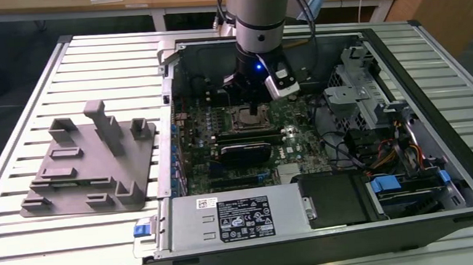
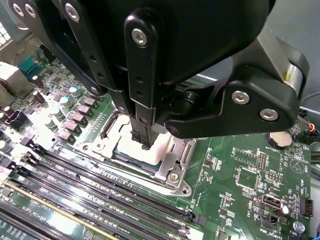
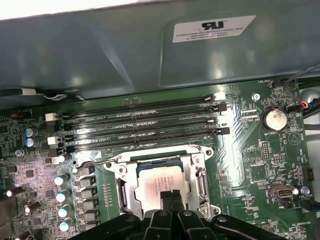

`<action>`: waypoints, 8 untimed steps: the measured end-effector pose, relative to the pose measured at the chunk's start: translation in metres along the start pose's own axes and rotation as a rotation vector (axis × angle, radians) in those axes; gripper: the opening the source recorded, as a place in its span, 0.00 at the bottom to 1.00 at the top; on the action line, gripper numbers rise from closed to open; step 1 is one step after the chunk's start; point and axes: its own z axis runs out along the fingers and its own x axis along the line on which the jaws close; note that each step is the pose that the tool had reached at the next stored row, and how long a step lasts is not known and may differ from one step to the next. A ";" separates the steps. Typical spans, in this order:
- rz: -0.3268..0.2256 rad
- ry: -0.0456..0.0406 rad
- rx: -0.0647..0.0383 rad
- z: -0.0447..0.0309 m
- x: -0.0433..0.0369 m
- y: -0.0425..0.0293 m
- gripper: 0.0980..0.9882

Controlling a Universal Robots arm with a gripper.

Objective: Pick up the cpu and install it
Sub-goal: 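Close the cpu cover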

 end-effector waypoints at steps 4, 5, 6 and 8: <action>0.000 0.0000 -0.001 -0.0020 0.0000 0.0001 0.01; 0.000 0.0001 -0.001 -0.0030 0.0000 0.0001 0.01; 0.000 0.0001 -0.001 -0.0040 0.0000 0.0002 0.01; 0.000 0.0002 -0.001 -0.0061 -0.0001 0.0002 0.01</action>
